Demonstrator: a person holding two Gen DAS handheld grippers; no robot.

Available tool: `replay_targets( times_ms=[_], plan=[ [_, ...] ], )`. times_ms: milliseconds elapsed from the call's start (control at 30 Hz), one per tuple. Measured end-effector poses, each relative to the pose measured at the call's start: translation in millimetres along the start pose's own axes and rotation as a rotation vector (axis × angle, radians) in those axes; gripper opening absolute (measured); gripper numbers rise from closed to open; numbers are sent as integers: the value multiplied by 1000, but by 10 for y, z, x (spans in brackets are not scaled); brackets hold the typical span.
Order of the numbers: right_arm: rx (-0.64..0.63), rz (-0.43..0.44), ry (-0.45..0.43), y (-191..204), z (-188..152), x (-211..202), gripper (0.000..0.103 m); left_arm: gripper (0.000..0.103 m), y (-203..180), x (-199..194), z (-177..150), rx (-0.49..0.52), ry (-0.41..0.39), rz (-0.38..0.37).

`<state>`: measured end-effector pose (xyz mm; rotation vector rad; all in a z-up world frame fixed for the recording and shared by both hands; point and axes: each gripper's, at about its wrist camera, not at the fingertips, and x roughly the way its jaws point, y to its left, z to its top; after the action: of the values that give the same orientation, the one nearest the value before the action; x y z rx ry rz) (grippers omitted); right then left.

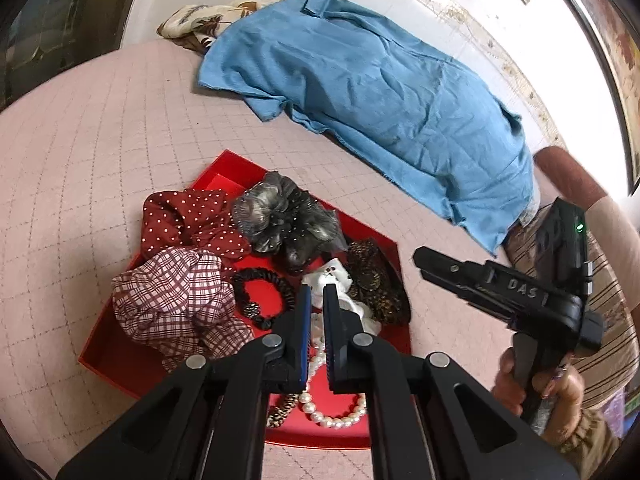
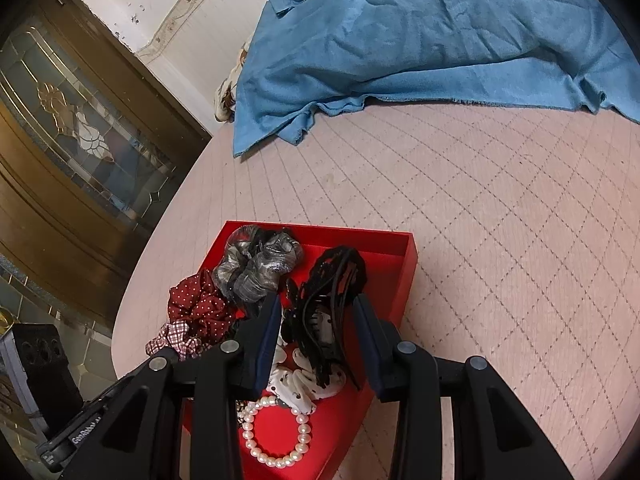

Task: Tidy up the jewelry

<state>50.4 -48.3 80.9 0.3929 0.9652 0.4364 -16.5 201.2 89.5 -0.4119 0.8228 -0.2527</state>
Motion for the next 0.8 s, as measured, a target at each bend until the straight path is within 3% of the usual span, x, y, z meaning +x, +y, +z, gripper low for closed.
replay_targets(
  times_ms=[133,200,300,433,533,600,733,800],
  plan=[
    [2,0,-3,-21,-33,-34,40,8,-64,56,-28,42,13,53],
    [-9,-8,-7,-15,-69,-59,40,26,-64,71,-37,50,20,66],
    [-24,-15,-10,-1,-116,-98,41,45,-106,34,-50,85,-8,123],
    [-39,-33,-21,14,-210,-181,41,63,-171,-37,-66,134,-57,227],
    [-55,-60,-37,18,-302,-297,42,74,-225,-122,-83,171,-117,318],
    [-67,-82,-47,16,-375,-388,44,87,-273,-214,-108,196,-182,398],
    [-92,-115,-55,29,-520,-556,45,91,-396,-380,-190,257,-309,571],
    [-91,-118,-57,27,-590,-627,46,98,-468,-468,-231,274,-357,612]
  ],
)
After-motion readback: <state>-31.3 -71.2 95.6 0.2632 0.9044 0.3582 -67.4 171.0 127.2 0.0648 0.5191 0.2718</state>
